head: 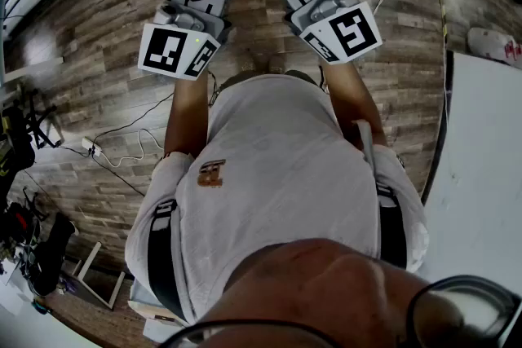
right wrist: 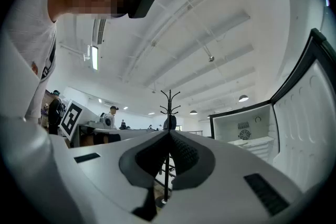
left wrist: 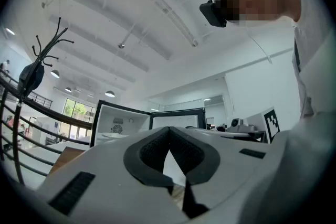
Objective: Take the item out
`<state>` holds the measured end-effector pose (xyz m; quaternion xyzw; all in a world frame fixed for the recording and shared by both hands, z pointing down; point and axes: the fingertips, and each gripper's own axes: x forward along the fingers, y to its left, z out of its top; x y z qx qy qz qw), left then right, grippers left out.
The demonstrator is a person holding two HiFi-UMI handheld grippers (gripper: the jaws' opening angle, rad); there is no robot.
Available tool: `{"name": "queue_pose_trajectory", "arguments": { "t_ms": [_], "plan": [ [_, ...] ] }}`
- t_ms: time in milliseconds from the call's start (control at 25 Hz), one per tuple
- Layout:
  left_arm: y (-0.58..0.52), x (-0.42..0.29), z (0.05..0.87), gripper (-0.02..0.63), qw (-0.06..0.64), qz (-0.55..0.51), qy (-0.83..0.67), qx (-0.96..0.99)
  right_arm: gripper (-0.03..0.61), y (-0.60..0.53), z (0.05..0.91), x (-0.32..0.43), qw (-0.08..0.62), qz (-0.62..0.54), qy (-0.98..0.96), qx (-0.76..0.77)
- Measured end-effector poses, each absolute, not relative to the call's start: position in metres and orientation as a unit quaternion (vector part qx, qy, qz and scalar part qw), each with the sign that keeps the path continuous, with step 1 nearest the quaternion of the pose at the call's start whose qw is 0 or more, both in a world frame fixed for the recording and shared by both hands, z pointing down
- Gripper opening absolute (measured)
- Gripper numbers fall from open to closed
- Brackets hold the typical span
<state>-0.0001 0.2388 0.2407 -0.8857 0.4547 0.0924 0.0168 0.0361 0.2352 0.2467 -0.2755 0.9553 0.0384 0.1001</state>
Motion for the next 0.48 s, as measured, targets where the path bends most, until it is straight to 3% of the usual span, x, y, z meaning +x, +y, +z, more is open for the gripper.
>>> {"name": "queue_pose_trajectory", "arguments": {
  "t_ms": [480],
  "plan": [
    [0.230,-0.030,0.246,0.018,0.009,0.093,0.455,-0.885,0.034,0.228,0.248,0.008,0.106,0.029,0.956,-0.270]
  ]
}}
